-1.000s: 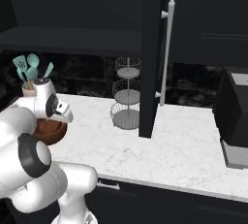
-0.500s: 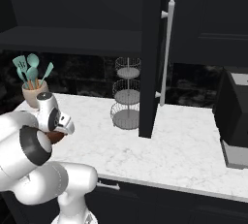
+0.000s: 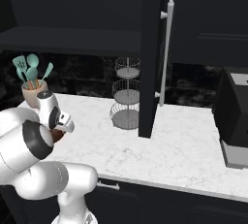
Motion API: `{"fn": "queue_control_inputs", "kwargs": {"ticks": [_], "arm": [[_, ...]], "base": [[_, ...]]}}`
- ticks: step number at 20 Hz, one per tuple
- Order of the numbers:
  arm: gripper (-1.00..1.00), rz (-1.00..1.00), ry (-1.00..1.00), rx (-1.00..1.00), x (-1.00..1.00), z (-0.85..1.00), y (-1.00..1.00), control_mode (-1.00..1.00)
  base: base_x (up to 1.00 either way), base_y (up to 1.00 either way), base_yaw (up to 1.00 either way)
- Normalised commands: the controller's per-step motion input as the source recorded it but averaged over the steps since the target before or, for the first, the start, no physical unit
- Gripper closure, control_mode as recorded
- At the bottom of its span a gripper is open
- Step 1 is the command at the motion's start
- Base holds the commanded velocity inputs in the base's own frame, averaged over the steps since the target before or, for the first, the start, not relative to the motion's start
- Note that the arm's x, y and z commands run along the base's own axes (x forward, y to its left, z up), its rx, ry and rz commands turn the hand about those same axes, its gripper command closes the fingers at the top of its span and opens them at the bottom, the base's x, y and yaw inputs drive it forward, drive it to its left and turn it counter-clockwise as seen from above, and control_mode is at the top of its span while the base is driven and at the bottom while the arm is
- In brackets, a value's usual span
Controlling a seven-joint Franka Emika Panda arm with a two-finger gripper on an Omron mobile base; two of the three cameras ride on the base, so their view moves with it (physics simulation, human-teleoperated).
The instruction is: Pick up the bowls on the counter and stack them on top of one another in the open cabinet. Place the smaller bowl on top of the larger bowl.
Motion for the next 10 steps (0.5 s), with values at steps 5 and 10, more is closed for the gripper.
{"fn": "queue_control_inputs", "kwargs": {"ticks": [5, 10], "arm": [[1.00, -0.01, -0.05, 0.00, -0.01, 0.08, -0.02, -1.00], [1.00, -0.13, -0.15, 0.03, -0.26, 0.47, -0.43, -1.00]], "base": [[0.00, 0.00, 0.00], [0.00, 0.00, 0.00]]}}
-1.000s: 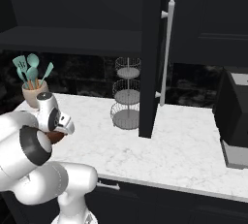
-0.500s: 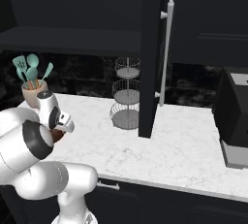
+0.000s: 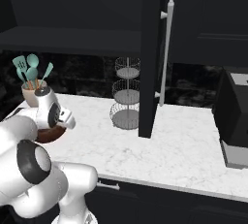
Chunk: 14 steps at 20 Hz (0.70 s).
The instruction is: Pick up the bowls on the counter and stack them on top of one another in the open cabinet. Place the smaller bowl on top of the larger bowl.
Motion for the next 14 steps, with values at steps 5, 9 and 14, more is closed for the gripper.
{"fn": "queue_control_inputs", "kwargs": {"ticks": [5, 9, 14], "arm": [[1.00, -0.19, -0.19, 0.10, -0.32, 0.87, -0.70, -1.00], [1.00, -0.19, -0.26, 0.15, -0.25, 1.00, -0.64, -1.00], [1.00, -0.17, -0.31, 0.13, -0.42, 1.00, -0.41, -1.00]], "base": [[0.00, 0.00, 0.00], [0.00, 0.00, 0.00], [0.00, 0.00, 0.00]]}}
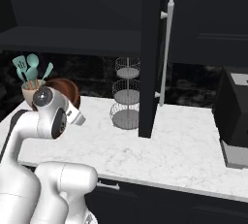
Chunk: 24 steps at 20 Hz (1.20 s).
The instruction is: Pick up the bowls on the counter and stack them on top of one another in the open cabinet. Place the smaller bowl on top of the larger bowl.
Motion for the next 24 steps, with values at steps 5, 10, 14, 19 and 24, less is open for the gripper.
{"fn": "queue_control_inputs", "kwargs": {"ticks": [5, 10, 14, 19, 24], "arm": [[1.00, -0.18, -0.16, 0.10, -0.51, 1.00, -0.29, -1.00], [1.00, -0.17, -0.10, 0.09, -0.62, 1.00, -0.29, -1.00], [1.00, -0.16, -0.10, 0.10, -0.45, 1.00, -0.29, -1.00], [1.00, -0.10, -0.07, 0.13, -0.10, 1.00, -0.22, -1.00], [1.00, -0.07, 0.02, 0.11, 0.65, 1.00, -0.08, -1.00]], "base": [[0.00, 0.00, 0.00], [0.00, 0.00, 0.00], [0.00, 0.00, 0.00], [0.00, 0.00, 0.00], [0.00, 0.00, 0.00]]}}
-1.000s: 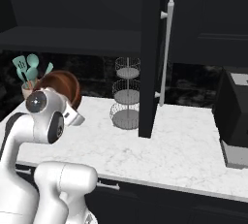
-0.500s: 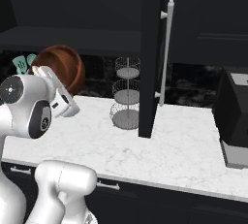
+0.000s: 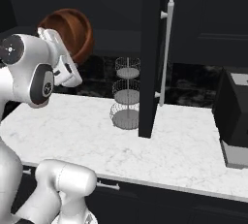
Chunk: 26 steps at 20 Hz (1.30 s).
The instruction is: Pick up the bowls on the counter and stack them on top of one another in the open cabinet. Place the smaller bowl on top of the larger bowl.
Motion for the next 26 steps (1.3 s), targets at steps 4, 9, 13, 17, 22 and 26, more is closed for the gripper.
{"fn": "queue_control_inputs", "kwargs": {"ticks": [4, 9, 13, 17, 22, 26], "arm": [[1.00, -0.03, 0.04, 0.00, 1.00, 0.34, 0.00, -1.00], [1.00, 0.00, 0.05, 0.00, 1.00, 0.00, 0.00, -1.00], [1.00, 0.00, 0.00, -0.01, 1.00, -0.02, 0.00, -1.00], [1.00, 0.00, 0.00, -0.03, 1.00, -0.12, 0.00, -1.00], [1.00, 0.00, -0.01, -0.04, 1.00, -0.20, 0.00, -1.00], [-1.00, -0.01, -0.02, -0.04, 0.69, -0.19, 0.00, -1.00]], "base": [[0.00, 0.00, 0.00], [0.00, 0.00, 0.00], [0.00, 0.00, 0.00], [0.00, 0.00, 0.00], [0.00, 0.00, 0.00], [0.00, 0.00, 0.00]]}}
